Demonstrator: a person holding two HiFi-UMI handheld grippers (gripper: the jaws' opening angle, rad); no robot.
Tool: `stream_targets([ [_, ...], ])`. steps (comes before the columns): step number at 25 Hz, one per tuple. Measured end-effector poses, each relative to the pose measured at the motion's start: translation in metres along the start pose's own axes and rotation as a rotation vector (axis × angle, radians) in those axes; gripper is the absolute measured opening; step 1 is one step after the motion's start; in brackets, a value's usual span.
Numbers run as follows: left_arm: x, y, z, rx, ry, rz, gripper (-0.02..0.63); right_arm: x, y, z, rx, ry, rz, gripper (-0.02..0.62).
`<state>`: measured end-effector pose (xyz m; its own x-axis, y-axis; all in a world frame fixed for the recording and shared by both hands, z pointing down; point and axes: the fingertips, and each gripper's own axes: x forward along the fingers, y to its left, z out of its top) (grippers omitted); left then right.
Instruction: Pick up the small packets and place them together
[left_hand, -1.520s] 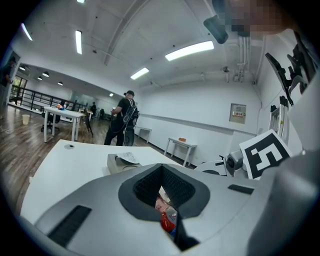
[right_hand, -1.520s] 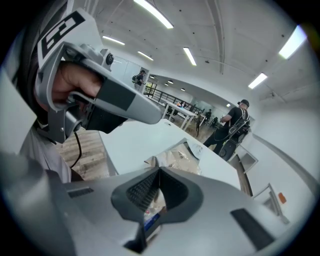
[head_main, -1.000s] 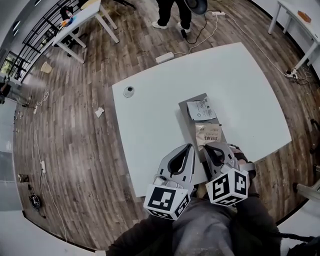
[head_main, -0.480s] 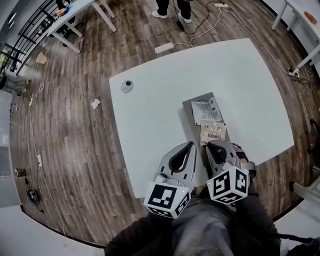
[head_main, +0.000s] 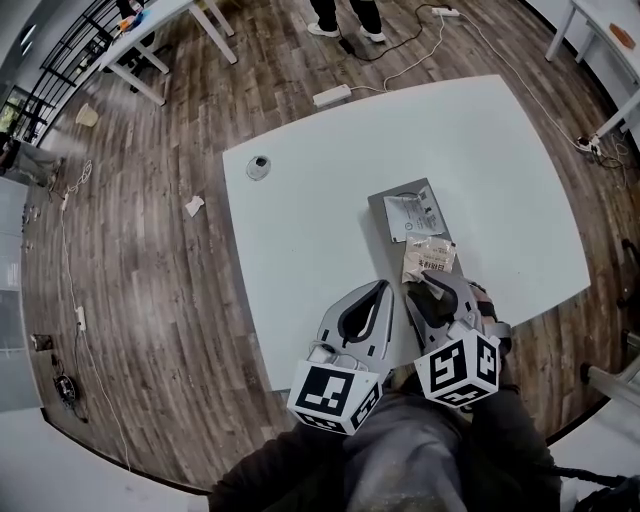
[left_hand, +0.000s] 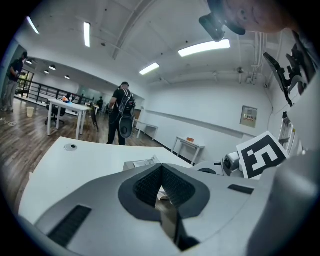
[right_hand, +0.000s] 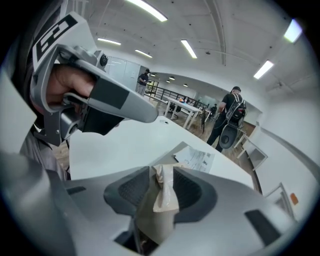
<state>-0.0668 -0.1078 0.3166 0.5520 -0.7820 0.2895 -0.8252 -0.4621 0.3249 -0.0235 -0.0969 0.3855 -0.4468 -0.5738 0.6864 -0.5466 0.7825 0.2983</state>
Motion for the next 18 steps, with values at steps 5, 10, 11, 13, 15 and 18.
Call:
stream_targets([
  [5,-0.013,-0.015,-0.006,0.017,-0.007,0.006,-0.005,-0.016,0.008,-0.009,0.002,-0.014,-0.027,0.137],
  [10,-0.03,-0.048,-0.008,0.039,-0.029,-0.011,-0.005,-0.054,0.017,-0.022,0.009,-0.024,-0.071,0.135],
  [11,-0.034,-0.055,-0.008,0.039,-0.036,-0.013,-0.005,-0.063,0.018,-0.026,0.012,-0.024,-0.086,0.135],
  [13,-0.042,-0.068,-0.01,0.042,-0.046,-0.02,-0.005,-0.082,0.02,-0.037,0.02,-0.018,-0.115,0.136],
  [15,-0.049,-0.08,-0.015,0.046,-0.05,-0.027,-0.005,-0.099,0.026,-0.051,0.032,-0.006,-0.135,0.137],
  [18,-0.061,-0.097,-0.027,0.043,-0.044,-0.034,-0.005,-0.118,0.041,-0.073,0.044,0.021,-0.144,0.135],
])
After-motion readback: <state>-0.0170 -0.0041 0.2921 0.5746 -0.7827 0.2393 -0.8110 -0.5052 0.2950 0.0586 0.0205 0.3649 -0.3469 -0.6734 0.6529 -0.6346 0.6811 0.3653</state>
